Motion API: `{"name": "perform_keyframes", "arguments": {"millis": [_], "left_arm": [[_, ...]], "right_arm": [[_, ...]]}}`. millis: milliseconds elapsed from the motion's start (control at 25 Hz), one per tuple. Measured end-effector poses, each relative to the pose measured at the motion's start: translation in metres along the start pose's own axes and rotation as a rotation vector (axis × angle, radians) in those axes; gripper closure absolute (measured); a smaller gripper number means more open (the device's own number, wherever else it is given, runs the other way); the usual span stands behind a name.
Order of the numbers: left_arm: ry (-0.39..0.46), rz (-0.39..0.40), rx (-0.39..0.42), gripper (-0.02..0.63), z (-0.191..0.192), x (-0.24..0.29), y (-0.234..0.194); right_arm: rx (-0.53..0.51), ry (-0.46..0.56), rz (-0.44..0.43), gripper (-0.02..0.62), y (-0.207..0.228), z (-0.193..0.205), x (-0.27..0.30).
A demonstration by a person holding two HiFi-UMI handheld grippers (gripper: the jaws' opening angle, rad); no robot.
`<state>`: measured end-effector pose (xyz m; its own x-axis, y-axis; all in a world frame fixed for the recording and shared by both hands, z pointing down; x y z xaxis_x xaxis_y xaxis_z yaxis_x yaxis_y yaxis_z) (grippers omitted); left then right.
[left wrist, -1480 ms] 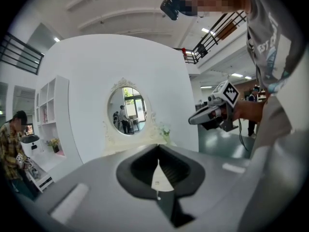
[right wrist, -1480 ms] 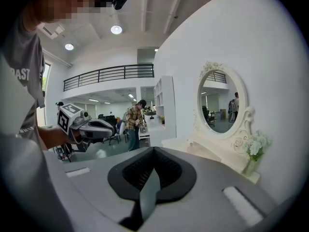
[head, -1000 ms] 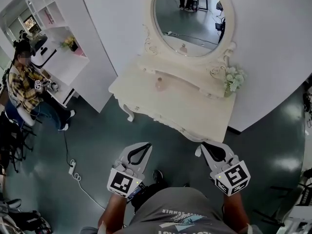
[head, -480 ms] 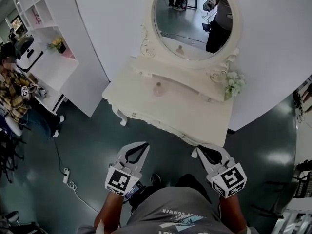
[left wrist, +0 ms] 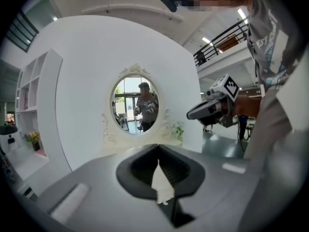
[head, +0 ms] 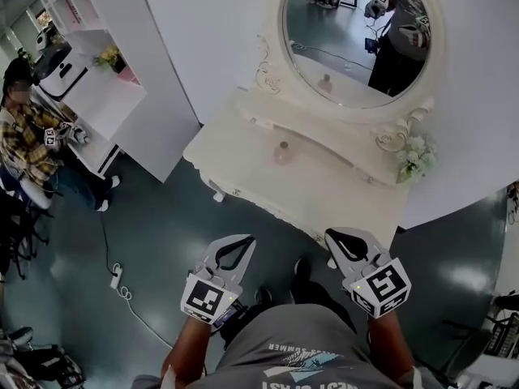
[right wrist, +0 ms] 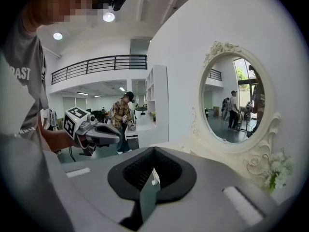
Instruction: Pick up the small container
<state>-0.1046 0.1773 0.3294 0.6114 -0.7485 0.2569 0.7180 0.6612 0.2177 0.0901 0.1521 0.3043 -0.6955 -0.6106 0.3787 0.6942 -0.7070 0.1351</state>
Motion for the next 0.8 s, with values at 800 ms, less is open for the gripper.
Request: {"name": "perform_keyframes", "arguments": {"millis": [800], "left_arm": [[-0.122,-0.3,-0.048,0.603,-0.011,0.062,-0.054]], "right_arm": [[-0.095,-0.031,-0.308,0.594,0.099,-0.053,0.121]]}}
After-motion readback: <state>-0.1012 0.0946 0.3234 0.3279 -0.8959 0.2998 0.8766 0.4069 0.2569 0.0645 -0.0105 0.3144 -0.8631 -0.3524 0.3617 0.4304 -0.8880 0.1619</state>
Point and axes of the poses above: the fingertips, and each gripper's own axes: x forward along the fingers, y to its right, z out of its underside, the point moved 4 cm from there along -x, backward along the fingers, and after that the axes turned 8 degrees about x, right-handed, at the moved point
